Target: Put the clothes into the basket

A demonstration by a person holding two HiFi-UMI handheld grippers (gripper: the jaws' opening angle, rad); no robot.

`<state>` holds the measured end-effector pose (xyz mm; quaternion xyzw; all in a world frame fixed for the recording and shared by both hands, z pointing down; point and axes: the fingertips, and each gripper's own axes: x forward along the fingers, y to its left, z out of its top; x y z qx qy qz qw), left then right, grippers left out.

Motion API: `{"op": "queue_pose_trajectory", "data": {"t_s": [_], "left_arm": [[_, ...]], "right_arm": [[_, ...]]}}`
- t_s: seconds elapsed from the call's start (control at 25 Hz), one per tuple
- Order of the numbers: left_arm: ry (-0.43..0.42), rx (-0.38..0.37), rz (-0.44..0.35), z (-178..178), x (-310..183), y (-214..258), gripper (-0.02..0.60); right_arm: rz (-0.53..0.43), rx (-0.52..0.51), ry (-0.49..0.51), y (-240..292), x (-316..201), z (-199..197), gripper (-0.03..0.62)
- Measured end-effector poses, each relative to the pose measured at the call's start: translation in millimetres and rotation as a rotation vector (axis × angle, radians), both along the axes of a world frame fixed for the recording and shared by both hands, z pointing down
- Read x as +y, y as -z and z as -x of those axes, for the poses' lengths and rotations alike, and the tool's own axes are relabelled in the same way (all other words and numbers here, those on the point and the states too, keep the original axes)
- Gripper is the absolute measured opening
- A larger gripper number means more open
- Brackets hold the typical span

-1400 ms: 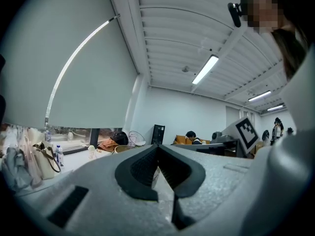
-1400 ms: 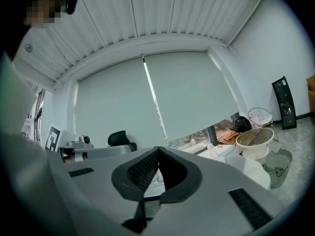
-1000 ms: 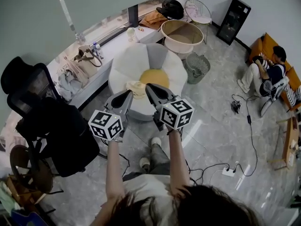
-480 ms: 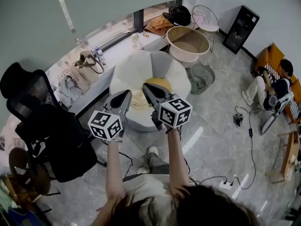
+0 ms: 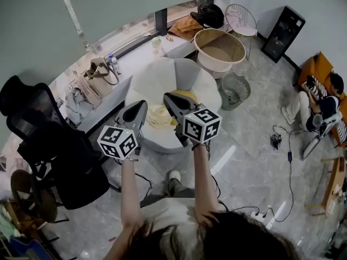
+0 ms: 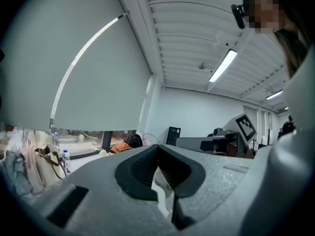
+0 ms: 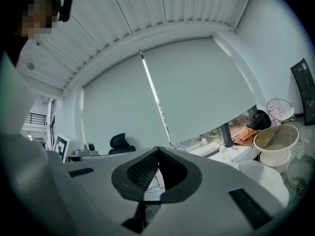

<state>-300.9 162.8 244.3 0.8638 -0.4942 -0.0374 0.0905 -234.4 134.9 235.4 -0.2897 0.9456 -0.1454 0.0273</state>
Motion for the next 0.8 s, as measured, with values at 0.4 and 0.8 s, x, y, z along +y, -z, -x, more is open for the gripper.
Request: {"op": "queue_pose_trajectory", "data": {"t_s": [0.4,0.8], "left_arm": [[-0.005,0.007,0.034,1,-21,-18,0.011],[-0.020,0.009,0.058,38,-63,-30,0.011]], "right_arm": [[0.037,0.029,0.011,-16,-23,10,0.009],[0.106,0.018,0.010,-34,-66,53,0.009]]}}
